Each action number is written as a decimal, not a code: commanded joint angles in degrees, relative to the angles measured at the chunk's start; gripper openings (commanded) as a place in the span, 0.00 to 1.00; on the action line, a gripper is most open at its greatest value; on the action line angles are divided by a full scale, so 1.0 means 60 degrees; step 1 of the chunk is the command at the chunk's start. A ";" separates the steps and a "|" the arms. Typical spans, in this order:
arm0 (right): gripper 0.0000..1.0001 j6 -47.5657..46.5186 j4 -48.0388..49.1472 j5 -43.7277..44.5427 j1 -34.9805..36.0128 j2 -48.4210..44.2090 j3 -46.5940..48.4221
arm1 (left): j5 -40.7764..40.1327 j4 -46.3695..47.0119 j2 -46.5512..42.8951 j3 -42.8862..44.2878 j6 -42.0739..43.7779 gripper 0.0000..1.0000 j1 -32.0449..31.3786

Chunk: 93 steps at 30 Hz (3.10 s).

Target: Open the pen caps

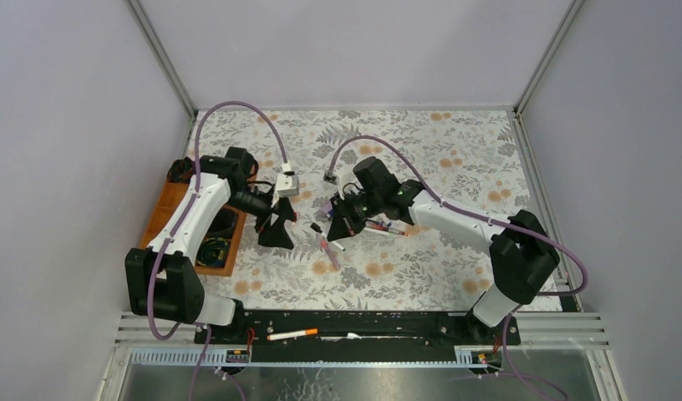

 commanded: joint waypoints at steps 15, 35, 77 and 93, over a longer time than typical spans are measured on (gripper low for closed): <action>0.00 0.0629 -0.0685 -0.4141 -0.0021 0.1359 0.2095 | 0.0627 0.0253 0.0315 -0.0188 0.0492 0.69 -0.1333; 0.38 0.3085 0.2363 -0.4796 -0.0020 0.1750 0.1164 | 0.0379 0.0483 -0.0173 -0.0297 0.0394 0.00 -0.1473; 0.02 0.1092 -0.1094 0.7595 -0.3972 0.0261 -0.0305 | -0.5116 0.8095 0.1856 -0.2740 -0.5395 0.05 0.0361; 0.18 0.0996 -0.0747 0.7993 -0.4368 0.2136 -0.0148 | -0.4921 0.7680 0.2240 -0.2492 -0.5647 0.56 -0.0007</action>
